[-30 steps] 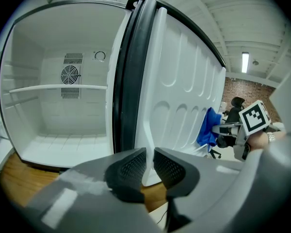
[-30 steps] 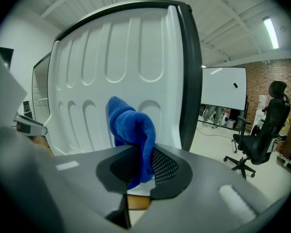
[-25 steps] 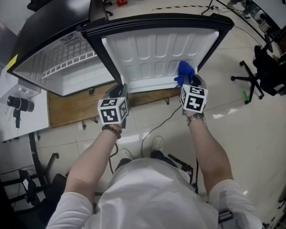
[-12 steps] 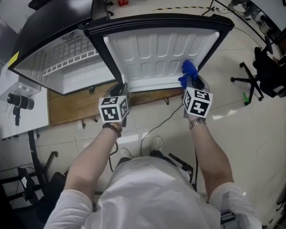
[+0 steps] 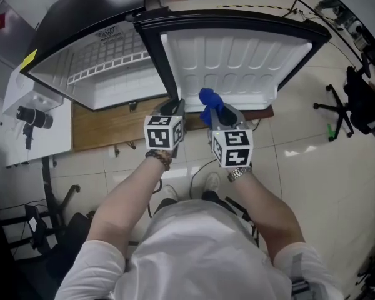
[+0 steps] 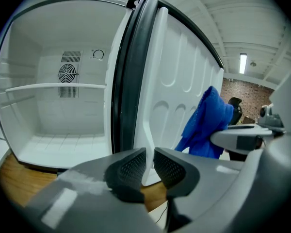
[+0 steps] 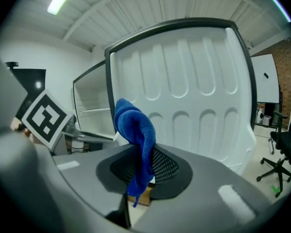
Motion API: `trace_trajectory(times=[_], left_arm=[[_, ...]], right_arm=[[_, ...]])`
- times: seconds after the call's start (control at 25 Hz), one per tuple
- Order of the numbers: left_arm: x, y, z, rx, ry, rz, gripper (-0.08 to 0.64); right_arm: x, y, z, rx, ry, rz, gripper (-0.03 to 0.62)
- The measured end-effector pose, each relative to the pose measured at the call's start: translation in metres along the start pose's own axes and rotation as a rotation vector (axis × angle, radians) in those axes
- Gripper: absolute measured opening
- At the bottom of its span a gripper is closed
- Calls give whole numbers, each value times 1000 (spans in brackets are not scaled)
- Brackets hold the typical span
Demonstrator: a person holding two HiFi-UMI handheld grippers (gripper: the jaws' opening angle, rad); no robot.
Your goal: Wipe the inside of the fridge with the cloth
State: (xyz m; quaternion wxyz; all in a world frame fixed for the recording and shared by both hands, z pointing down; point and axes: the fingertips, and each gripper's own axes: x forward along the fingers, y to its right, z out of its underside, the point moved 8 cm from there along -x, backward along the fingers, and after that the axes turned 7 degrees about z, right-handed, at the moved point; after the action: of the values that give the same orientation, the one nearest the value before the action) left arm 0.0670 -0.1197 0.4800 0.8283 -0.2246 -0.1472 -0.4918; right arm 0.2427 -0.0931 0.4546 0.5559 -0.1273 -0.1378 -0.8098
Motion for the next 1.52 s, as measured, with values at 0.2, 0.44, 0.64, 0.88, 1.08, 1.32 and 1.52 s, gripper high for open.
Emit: trace_trajectory(times=[0.2, 0.44, 0.64, 0.88, 1.08, 1.32, 1.52], left_arm=[[-1, 0, -1, 11, -13, 11, 54], [-1, -1, -1, 13, -14, 19, 54], [-4, 0, 1, 12, -6, 22, 48], [-9, 3, 9, 11, -10, 27, 46], [-8, 9, 17, 5, -20, 36, 46], [-1, 20, 24, -10, -36, 64, 49], [7, 26, 27, -37, -50, 86, 70]], right_arm=[[29, -37, 15, -8, -52, -65, 57], [54, -43, 36, -26, -135, -50, 57], [54, -25, 42, -9, -163, -1, 57], [46, -1, 43, 16, -173, 49, 57], [37, 24, 44, 36, -171, 98, 57], [24, 61, 45, 53, -174, 170, 57], [13, 93, 46, 62, -175, 228, 57]])
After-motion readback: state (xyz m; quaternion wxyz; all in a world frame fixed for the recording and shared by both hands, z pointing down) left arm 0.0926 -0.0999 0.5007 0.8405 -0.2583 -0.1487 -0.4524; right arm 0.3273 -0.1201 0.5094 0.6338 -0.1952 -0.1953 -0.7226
